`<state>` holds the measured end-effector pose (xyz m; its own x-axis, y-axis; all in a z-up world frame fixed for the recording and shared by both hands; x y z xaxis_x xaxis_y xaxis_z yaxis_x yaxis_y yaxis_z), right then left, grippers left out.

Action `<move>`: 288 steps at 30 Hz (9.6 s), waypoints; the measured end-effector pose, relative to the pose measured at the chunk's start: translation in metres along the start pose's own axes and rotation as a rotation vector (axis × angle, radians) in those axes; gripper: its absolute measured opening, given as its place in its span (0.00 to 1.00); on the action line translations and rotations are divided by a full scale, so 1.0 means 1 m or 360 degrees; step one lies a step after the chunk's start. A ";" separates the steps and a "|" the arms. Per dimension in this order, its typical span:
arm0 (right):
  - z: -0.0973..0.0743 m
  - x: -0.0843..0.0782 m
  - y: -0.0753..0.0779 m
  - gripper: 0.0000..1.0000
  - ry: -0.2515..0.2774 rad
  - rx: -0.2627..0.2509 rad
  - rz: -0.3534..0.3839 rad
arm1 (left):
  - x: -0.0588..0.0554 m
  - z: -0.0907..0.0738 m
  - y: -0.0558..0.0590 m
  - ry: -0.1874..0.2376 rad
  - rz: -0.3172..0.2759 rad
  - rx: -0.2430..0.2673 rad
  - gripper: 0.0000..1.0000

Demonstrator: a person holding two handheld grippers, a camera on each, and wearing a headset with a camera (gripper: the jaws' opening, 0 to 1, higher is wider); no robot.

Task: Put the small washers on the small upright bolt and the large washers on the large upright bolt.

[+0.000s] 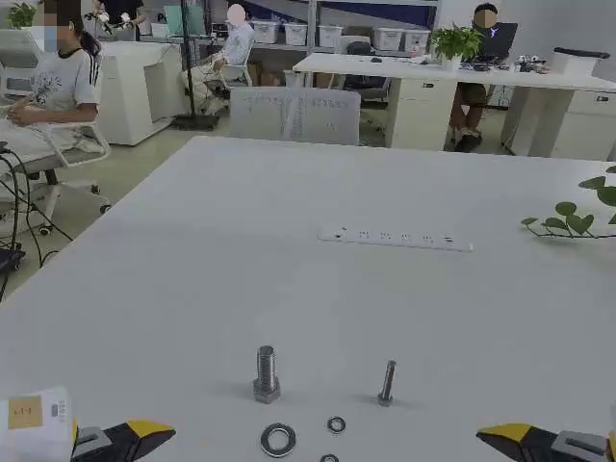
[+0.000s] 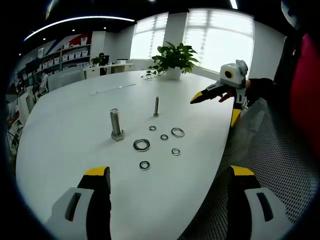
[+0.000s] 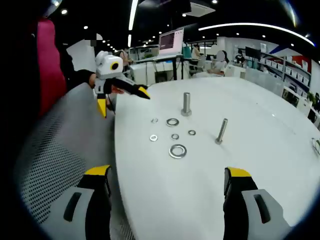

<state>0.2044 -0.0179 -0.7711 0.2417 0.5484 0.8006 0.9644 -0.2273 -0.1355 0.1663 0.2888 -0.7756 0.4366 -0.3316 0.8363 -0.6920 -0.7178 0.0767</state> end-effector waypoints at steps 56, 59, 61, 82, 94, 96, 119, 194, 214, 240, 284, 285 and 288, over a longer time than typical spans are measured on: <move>0.002 -0.002 -0.007 0.92 -0.0064 0.0031 0.0021 | 0.000 0.000 0.005 -0.0006 0.0007 -0.0014 0.95; 0.002 -0.001 -0.007 0.92 -0.0069 0.0035 0.0018 | 0.000 0.000 0.005 -0.0007 0.0009 -0.0014 0.95; 0.002 -0.001 -0.007 0.92 -0.0069 0.0035 0.0015 | 0.000 0.000 0.006 -0.0005 0.0008 -0.0014 0.95; -0.002 0.012 -0.010 0.81 -0.0171 0.0055 -0.0003 | 0.001 0.002 0.006 -0.0004 0.0013 -0.0034 0.95; 0.000 0.030 -0.007 0.69 -0.0221 0.0064 -0.0076 | 0.000 0.001 0.006 -0.0012 0.0025 -0.0038 0.94; 0.001 0.033 -0.006 0.68 -0.0238 0.0068 -0.0098 | 0.000 0.001 0.006 -0.0011 0.0025 -0.0039 0.94; 0.036 0.065 -0.002 0.56 -0.0453 0.0164 -0.0311 | 0.001 -0.002 0.008 -0.0013 0.0046 -0.0021 0.93; 0.120 0.079 0.038 0.31 -0.0917 0.0348 -0.0591 | 0.004 0.003 0.006 -0.0005 0.0033 0.0020 0.90; 0.130 0.073 0.041 0.25 -0.1030 0.0371 -0.0596 | 0.006 0.004 0.008 0.0017 0.0035 0.0013 0.90; 0.138 0.076 0.042 0.18 -0.1142 0.0373 -0.0577 | 0.009 0.004 0.009 0.0052 0.0040 -0.0005 0.88; 0.139 0.077 0.036 0.14 -0.1166 0.0328 -0.0599 | 0.041 0.009 0.017 0.0201 0.0179 -0.0004 0.85; 0.137 0.077 0.036 0.14 -0.1149 0.0327 -0.0562 | 0.041 0.009 0.017 0.0203 0.0179 -0.0003 0.85; 0.134 0.084 0.037 0.14 -0.1106 0.0323 -0.0548 | 0.041 0.009 0.017 0.0200 0.0180 -0.0005 0.85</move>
<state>0.2749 0.1277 -0.7871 -0.1257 0.9521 0.2788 0.9816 0.1600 -0.1039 0.1778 0.2575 -0.7453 0.2807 -0.3307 0.9010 -0.7345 -0.6783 -0.0202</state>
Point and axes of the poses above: the centre of the closed fingertips' face, and the gripper's own axes: z roughly forward along the fingers, y roughly to its right, x roughly out of its top, the point moved 8 cm from there along -z, roughly backward along the fingers, and after that the axes turned 8 degrees about x, right-handed, at the moved point
